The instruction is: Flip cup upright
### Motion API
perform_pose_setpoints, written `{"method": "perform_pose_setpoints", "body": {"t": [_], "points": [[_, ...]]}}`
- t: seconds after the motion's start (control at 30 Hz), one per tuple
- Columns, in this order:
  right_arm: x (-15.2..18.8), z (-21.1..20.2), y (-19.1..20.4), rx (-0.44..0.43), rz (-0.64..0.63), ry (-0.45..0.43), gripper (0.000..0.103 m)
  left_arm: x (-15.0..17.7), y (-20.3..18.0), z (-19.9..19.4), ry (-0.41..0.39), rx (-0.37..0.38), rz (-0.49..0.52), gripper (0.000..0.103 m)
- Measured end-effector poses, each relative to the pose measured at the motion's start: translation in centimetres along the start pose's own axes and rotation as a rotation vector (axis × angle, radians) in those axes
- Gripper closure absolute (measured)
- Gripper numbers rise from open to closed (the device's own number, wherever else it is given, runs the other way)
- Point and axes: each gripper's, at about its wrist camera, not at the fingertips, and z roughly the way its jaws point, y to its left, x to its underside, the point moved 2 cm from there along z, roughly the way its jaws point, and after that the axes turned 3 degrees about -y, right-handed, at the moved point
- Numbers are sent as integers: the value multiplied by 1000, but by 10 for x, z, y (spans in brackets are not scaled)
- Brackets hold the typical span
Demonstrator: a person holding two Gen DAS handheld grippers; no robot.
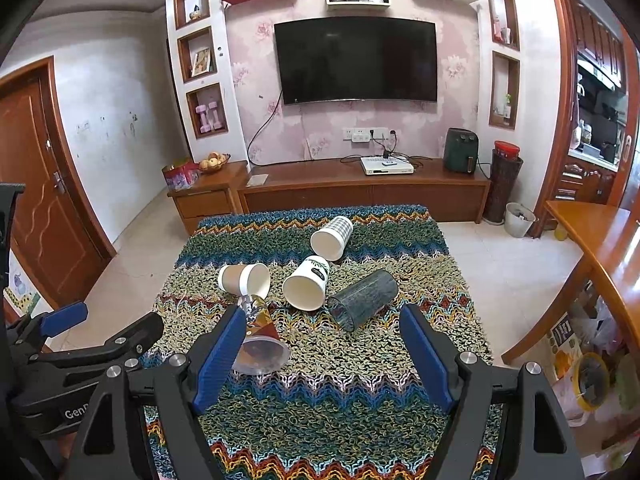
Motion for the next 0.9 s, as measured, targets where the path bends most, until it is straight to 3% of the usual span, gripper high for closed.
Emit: {"method": "perform_pose_setpoints", "body": {"t": [0.9], "points": [[0, 36, 3, 12, 7, 91, 23, 3, 4, 41, 103, 5, 0, 2]]}}
